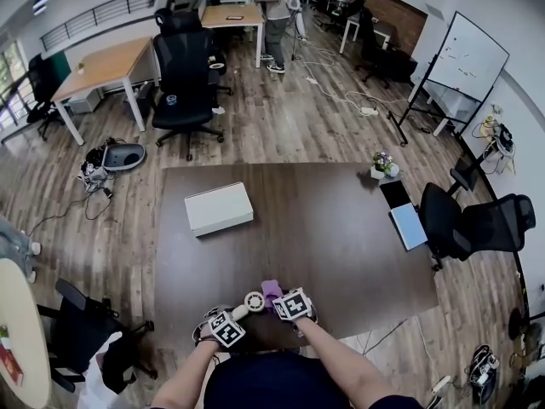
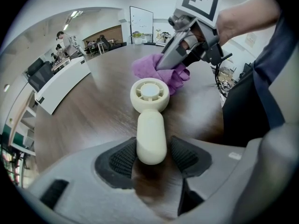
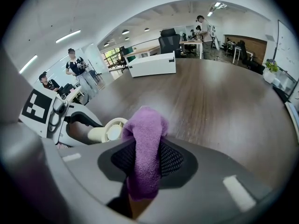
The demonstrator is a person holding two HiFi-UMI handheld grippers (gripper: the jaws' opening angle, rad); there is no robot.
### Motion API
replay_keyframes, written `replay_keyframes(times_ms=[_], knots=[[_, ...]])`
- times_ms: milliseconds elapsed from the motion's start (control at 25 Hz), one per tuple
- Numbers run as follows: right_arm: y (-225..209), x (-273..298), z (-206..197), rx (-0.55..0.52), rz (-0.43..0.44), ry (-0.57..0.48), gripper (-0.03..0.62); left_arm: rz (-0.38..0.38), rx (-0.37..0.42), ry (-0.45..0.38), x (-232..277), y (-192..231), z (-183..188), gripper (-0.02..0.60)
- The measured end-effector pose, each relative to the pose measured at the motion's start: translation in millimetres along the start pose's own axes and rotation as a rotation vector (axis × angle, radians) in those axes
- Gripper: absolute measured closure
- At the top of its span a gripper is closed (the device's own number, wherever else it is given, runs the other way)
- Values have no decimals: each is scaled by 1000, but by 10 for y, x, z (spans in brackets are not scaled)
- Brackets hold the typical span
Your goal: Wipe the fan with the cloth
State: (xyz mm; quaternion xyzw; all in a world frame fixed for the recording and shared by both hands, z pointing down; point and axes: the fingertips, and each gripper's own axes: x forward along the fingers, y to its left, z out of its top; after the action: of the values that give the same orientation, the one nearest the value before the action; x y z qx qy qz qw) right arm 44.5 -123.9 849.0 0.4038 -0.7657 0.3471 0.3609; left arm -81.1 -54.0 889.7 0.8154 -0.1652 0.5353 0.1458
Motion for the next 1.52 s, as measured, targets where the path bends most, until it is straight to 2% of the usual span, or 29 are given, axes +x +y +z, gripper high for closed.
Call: replay_keyframes(times_ms=[80,160,320,480,640,960,1280,1520], knots=[[6,4,-27,8,3,2,474,-12,-13,-2,-15,-43,-43,298],[3,-4,-41,13,4,4,474,-8,-16,-11,-49,-57,-38,262],[-24,-4,-93,21,6,11,474,51,4,-62,-135,36,183,207],[-43,-28,-145,33,6,8,474,64,48,-84,-108,103,551,201],[-55,-38,-232,46,6,12,474,38,104,-53,25,92,775,201],[-78,-115,-367,72,9,11,474,16,131,17,254,50,787,215],[-131,-188,-496,106,4,5,474,13,124,45,367,63,815,207],[-150,-249,-561,137,2,0,474,-42,105,54,389,57,812,207]])
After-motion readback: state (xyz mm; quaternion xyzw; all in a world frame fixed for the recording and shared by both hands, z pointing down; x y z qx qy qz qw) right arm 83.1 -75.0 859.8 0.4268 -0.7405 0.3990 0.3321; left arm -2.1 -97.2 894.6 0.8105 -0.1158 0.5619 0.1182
